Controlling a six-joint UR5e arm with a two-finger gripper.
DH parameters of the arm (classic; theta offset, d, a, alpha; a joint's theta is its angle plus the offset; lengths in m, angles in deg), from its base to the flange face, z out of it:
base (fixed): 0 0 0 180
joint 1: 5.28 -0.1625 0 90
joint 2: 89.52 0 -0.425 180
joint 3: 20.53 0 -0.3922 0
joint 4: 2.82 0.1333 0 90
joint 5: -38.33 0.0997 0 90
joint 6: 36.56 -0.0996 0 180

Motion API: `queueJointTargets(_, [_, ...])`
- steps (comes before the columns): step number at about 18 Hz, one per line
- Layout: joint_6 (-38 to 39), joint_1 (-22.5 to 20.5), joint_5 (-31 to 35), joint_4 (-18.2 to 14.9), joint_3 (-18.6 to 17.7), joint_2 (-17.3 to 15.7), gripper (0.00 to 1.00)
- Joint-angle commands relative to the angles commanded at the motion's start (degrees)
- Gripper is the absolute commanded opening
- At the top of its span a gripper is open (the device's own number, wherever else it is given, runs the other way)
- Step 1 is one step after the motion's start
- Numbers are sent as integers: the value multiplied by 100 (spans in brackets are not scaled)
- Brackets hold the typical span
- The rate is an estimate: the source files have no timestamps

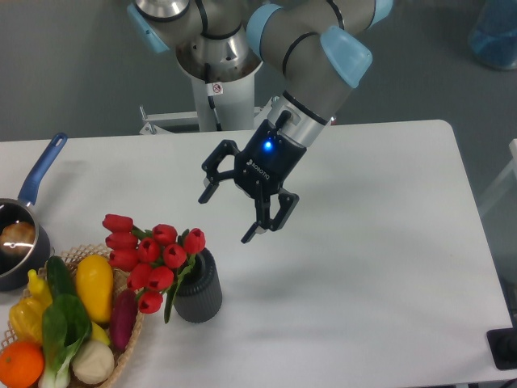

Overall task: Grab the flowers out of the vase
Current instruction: 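Move the open gripper across the table toward the red tulips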

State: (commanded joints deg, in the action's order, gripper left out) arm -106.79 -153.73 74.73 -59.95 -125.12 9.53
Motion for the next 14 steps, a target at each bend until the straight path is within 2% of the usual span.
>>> queueJointTargets(14, [53,105,-28,26,52,272,100])
